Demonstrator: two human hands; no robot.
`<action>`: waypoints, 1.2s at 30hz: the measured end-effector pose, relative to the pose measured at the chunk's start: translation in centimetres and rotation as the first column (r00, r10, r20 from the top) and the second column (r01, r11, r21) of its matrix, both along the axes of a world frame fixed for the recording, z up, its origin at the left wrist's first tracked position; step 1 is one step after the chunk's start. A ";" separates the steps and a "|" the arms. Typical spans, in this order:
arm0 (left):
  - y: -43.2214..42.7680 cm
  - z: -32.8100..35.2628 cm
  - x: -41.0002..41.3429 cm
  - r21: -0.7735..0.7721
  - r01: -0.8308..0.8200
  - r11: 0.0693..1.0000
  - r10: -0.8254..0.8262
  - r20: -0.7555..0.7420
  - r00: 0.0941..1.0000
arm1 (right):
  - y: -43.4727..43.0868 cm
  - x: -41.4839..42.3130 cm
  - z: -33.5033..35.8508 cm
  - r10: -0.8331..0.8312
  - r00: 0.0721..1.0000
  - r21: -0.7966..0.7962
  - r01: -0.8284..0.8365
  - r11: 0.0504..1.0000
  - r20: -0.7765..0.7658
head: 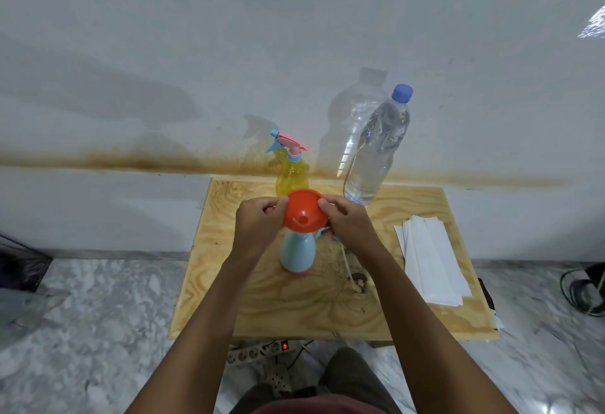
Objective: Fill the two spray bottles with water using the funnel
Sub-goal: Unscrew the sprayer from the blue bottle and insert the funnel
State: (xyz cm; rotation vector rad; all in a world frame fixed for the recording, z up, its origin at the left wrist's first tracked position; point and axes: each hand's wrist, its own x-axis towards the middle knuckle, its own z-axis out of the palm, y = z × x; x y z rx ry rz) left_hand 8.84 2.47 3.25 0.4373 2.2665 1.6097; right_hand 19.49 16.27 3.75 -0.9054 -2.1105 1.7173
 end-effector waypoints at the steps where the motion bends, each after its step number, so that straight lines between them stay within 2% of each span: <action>1: 0.1 0.6 -0.1 0.022 0.003 1.000 -0.004 0.010 1.000 | 0.2 -0.1 0.3 -0.003 1.000 -0.007 0.003 1.000 -0.018; 12: 0.5 -0.2 -0.2 -0.075 0.046 0.996 -0.043 0.046 0.998 | 0.2 -0.1 -0.2 -0.038 0.998 -0.088 0.043 0.995 0.053; 19: 0.1 -0.8 0.1 -0.114 0.033 0.993 -0.029 0.036 0.999 | -0.3 -0.2 -0.9 -0.025 0.998 -0.058 0.028 0.998 0.059; 22: -0.2 -1.9 0.3 -0.131 0.028 0.991 -0.018 0.080 0.997 | -0.8 0.2 -1.6 -0.015 0.997 -0.056 0.020 0.998 0.081; 29: 0.3 -2.3 1.2 -0.058 0.003 0.998 0.016 0.312 0.950 | -1.3 0.2 -2.2 -0.030 0.990 -0.228 0.061 0.972 0.136; 36: 1.1 -2.1 1.9 -0.007 -0.059 0.998 0.057 0.377 0.925 | -0.7 -0.5 -2.2 -0.051 0.987 -0.195 0.080 0.978 0.153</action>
